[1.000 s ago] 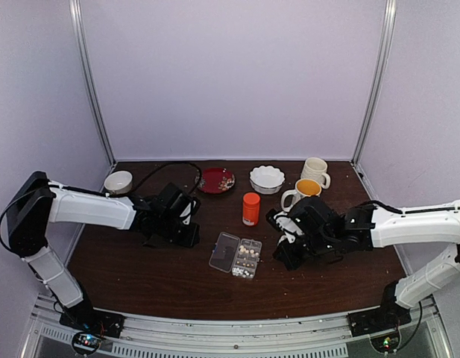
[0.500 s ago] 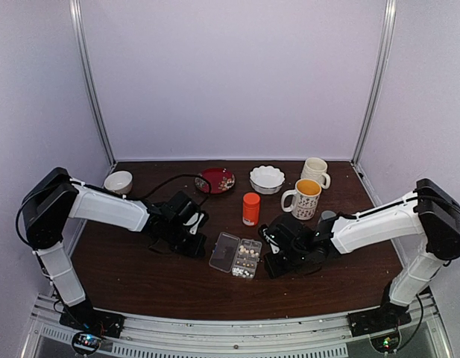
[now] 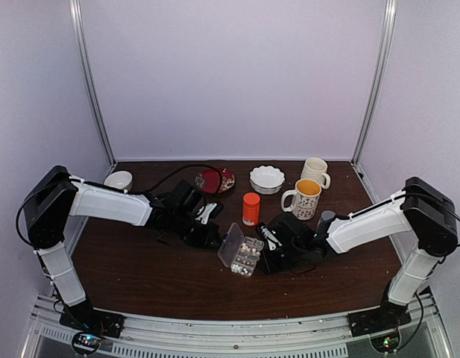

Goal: Sort the pills into containers
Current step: Close the lid of the pill container.

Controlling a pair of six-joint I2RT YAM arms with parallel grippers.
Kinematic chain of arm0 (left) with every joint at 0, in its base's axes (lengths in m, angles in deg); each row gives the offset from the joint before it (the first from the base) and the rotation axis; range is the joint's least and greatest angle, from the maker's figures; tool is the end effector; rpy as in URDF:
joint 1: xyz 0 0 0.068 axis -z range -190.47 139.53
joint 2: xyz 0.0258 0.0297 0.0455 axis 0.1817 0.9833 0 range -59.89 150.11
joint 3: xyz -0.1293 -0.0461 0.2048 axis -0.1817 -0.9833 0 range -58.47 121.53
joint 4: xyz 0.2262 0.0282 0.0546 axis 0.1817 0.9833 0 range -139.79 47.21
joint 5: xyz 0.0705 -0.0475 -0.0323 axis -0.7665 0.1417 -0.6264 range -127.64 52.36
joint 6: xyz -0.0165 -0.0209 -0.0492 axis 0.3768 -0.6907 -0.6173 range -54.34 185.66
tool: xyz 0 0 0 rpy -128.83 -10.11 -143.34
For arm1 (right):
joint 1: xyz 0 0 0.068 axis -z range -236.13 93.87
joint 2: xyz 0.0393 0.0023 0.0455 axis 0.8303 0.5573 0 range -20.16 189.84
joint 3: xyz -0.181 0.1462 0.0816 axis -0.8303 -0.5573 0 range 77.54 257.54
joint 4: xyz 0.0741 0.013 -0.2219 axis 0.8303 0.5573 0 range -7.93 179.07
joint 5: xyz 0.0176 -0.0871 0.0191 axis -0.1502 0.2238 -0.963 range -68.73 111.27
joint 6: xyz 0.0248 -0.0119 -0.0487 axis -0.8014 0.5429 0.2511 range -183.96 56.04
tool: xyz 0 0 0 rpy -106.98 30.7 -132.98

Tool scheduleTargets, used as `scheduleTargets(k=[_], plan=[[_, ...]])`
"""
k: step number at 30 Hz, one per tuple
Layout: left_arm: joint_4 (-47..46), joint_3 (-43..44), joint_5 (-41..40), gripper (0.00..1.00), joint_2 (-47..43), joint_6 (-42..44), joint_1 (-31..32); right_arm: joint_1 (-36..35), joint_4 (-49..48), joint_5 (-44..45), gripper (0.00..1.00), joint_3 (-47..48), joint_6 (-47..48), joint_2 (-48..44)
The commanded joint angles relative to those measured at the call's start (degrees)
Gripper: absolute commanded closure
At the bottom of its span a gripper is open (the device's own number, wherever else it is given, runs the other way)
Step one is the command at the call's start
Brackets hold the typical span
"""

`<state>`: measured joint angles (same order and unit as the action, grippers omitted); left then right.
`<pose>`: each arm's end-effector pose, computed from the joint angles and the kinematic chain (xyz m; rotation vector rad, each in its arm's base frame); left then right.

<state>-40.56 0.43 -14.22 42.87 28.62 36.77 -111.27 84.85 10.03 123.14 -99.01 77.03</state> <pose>0.2163 -0.2565 0.1506 0.4330 2.7169 -1.0363 0.1630 0.2470 0.1257 -0.5600 2.6670 0.8091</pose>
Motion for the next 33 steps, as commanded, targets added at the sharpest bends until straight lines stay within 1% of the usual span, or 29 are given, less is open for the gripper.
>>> scheduleTargets(k=[1, 5, 6, 7, 9, 10, 11, 13, 15, 18, 21, 23, 25, 28, 31, 33], plan=[[-3.60, 3.47, 4.80, 1.00, 0.43, -0.25, 2.11, 1.02, -6.00, -3.92, 1.00, -2.73, -2.01, -0.06], [-2.53, 6.51, 5.21, 1.00, 4.26, 0.45, 4.01, 1.39, -8.91, -5.14, 1.00, -3.14, -3.17, 0.19], [-1.05, 7.84, 4.82, 0.97, 5.53, 1.32, 4.57, 1.43, -9.01, -5.07, 1.00, -3.20, -3.46, -0.02], [1.94, 9.48, 3.14, 0.91, 6.50, 2.61, 5.10, 1.50, -8.98, -4.80, 1.00, -3.54, -3.64, -0.53], [8.37, 12.70, -3.91, 0.80, 7.82, 5.45, 6.72, 1.67, -8.50, -3.86, 0.99, -4.61, -3.92, -2.04], [11.51, 14.36, -7.74, 0.75, 8.41, 6.33, 7.44, 1.81, -8.17, -3.36, 0.98, -5.24, -4.03, -3.01], [13.78, 15.53, -10.79, 0.72, 8.76, 6.78, 7.91, 1.93, -7.58, -2.86, 0.98, -5.94, -4.02, -4.04], [15.60, 16.38, -14.19, 0.68, 8.97, 7.15, 8.13, 2.04, -5.68, -1.86, 0.98, -6.79, -3.55, -6.21], [16.01, 16.64, -16.23, 0.64, 8.94, 7.15, 8.21, 2.05, -4.05, -1.31, 0.98, -7.39, -3.01, -8.50], [16.03, 17.67, -17.00, 0.55, 9.59, 7.66, 8.42, 2.05, -2.00, -0.79, 0.97, -7.55, -2.02, -10.69], [18.23, 20.51, -17.69, 0.49, 11.99, 7.97, 8.53, 2.05, 0.59, 0.41, 0.95, -6.58, -0.61, -12.39], [19.06, 21.86, -17.51, 0.46, 13.65, 8.20, 8.71, 2.05, 2.07, 1.00, 0.90, -5.25, 0.11, -13.08], [19.17, 22.51, -17.43, 0.43, 14.77, 8.42, 8.84, 2.05, 3.23, 1.92, 0.87, -4.02, 0.83, -13.39], [20.39, 23.32, -19.10, 0.43, 16.18, 8.26, 9.15, 2.05, 3.56, 2.79, 0.84, -3.07, 1.20, -13.75], [21.88, 23.52, -21.03, 0.45, 17.21, 7.74, 9.27, 2.05, 1.88, 2.91, 0.84, -3.14, 1.14, -13.99], [21.92, 23.23, -21.49, 0.46, 17.57, 7.56, 9.22, 2.05, -0.20, 2.69, 0.87, -3.09, 0.83, -13.76]])
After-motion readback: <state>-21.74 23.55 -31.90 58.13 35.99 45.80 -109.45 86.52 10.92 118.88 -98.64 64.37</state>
